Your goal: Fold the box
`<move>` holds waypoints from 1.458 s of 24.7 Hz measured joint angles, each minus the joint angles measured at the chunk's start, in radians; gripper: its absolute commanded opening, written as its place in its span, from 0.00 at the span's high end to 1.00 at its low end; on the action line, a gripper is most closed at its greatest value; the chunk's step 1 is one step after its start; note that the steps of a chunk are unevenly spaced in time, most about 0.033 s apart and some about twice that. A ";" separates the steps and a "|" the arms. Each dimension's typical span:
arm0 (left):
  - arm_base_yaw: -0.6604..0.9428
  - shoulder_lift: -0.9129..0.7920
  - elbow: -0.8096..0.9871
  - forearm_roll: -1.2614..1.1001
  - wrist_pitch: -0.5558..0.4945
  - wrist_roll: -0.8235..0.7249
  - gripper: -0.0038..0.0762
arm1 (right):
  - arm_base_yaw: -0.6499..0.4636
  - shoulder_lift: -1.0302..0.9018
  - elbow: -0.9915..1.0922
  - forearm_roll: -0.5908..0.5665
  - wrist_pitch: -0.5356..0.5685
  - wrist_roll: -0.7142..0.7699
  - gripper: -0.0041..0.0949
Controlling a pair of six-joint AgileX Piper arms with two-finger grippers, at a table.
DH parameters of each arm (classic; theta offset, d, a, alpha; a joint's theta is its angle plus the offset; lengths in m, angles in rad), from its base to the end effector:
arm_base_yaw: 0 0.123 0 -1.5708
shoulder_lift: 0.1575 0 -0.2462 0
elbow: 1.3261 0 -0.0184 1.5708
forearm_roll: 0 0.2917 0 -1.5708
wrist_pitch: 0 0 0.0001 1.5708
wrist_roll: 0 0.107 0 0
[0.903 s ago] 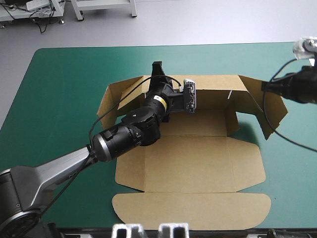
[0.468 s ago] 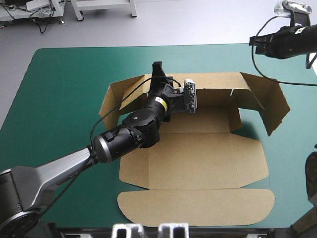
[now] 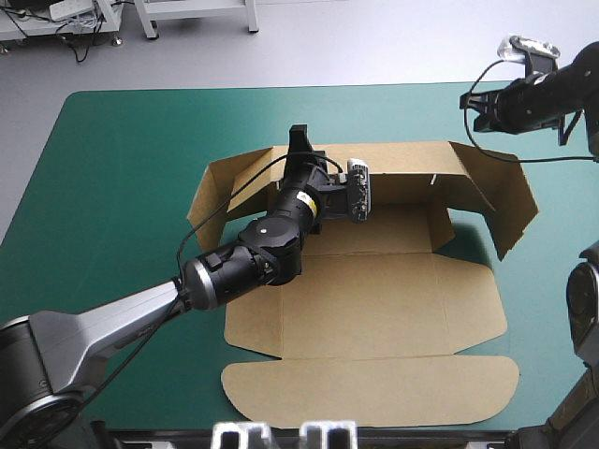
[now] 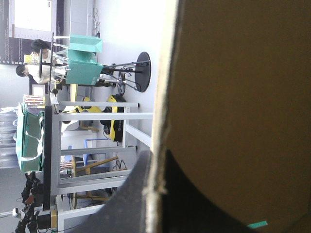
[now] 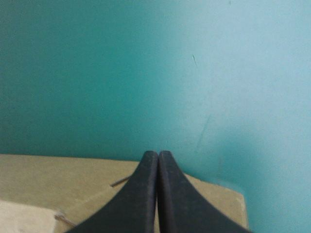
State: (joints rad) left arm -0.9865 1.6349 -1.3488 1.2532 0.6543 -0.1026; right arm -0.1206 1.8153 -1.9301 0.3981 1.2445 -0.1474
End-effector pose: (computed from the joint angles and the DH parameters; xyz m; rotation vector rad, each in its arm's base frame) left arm 0.2849 -0.3185 0.2869 1.4623 1.3364 0.6726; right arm 0.4323 -0.0128 0.3414 -0.0011 2.5374 0.4327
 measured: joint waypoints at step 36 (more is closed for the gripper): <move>0.000 0.044 -0.036 0.024 0.041 -0.261 0.96 | -0.018 -0.153 0.268 0.058 -0.005 -0.185 0.98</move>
State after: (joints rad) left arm -0.9865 1.6786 -1.3849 1.2767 0.6952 -0.3639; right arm -0.1384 1.6622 -1.6619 0.4558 1.2397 -0.3329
